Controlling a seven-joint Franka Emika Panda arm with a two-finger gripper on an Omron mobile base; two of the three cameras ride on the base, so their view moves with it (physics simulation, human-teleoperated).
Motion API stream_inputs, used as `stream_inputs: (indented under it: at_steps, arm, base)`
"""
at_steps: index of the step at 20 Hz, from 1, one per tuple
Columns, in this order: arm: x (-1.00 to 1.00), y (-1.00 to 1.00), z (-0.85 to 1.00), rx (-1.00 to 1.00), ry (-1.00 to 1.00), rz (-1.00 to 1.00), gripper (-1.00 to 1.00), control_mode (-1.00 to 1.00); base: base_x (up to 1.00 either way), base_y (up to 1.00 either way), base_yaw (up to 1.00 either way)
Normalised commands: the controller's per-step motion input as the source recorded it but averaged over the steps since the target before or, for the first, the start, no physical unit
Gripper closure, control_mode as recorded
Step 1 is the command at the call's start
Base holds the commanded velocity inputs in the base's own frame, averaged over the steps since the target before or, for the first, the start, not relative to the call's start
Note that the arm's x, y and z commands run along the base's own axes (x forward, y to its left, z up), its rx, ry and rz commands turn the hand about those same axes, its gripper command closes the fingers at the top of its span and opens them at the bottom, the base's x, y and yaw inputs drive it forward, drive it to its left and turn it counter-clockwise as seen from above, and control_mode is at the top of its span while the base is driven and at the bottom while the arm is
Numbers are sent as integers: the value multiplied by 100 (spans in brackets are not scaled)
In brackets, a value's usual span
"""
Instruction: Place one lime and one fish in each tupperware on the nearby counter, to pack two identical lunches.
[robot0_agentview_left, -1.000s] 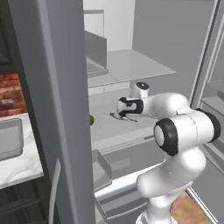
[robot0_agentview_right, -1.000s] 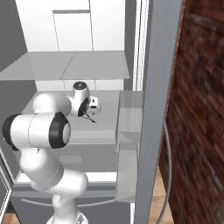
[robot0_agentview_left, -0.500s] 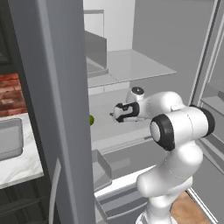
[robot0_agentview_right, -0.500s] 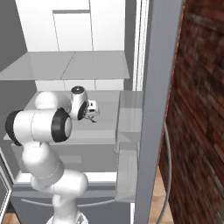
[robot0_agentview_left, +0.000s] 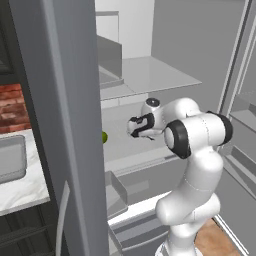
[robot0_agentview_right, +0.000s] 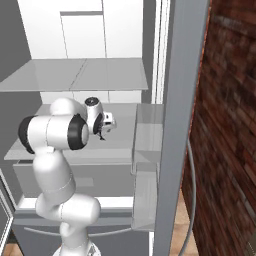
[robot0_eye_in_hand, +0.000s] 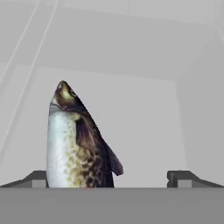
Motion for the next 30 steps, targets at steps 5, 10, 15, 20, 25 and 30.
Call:
stream_inputs:
  at_steps: [5,10,15,20,25,30]
  arm:
    - [1,21,-70,-3,0,0,100,-100]
    - [0,0,-5,0,0,0,100,-100]
    - [-42,0,-2,0,0,0,100,-100]
    - [-86,0,-16,0,-7,0,100,-100]
    - [-75,0,66,0,-23,-10,100,-100]
    - [-70,0,100,10,-2,-15,100,-100]
  base:
    - [0,0,0]
    - [0,0,0]
    - [0,0,0]
    - [0,0,0]
    - [0,0,0]
    - [0,0,0]
